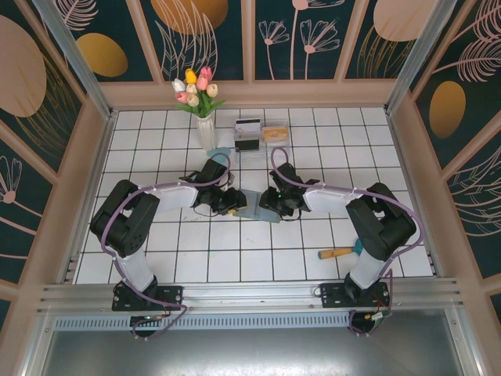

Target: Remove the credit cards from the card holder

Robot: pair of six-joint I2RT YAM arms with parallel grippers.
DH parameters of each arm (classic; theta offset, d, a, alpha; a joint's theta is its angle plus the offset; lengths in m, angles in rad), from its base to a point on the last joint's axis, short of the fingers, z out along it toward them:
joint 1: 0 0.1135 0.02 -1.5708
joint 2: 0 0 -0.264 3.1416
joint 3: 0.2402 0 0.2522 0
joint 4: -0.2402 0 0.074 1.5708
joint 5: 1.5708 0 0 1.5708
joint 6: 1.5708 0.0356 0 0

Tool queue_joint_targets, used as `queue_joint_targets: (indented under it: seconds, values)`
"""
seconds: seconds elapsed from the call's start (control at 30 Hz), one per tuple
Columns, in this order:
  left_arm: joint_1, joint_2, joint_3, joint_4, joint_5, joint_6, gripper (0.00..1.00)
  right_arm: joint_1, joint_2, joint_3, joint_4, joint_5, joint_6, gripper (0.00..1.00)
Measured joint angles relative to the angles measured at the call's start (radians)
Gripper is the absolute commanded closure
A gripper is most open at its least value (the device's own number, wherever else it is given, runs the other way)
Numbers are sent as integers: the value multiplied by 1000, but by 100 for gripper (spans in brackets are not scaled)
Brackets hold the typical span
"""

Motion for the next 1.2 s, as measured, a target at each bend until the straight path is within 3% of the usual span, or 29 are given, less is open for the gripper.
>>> queue_joint_targets:
  seconds: [0.5,0.97,1.2]
  values:
    - [0,-29,14,-23,-17,8,65,-2,2,0,5,-8,0,61]
    - [0,-71,-17,144,151,-53,78,-42,-47,-52,82,-119,1,64]
    - [0,-64,-42,219,202,-84,84,-83,-110,-145,242,-237,30,61]
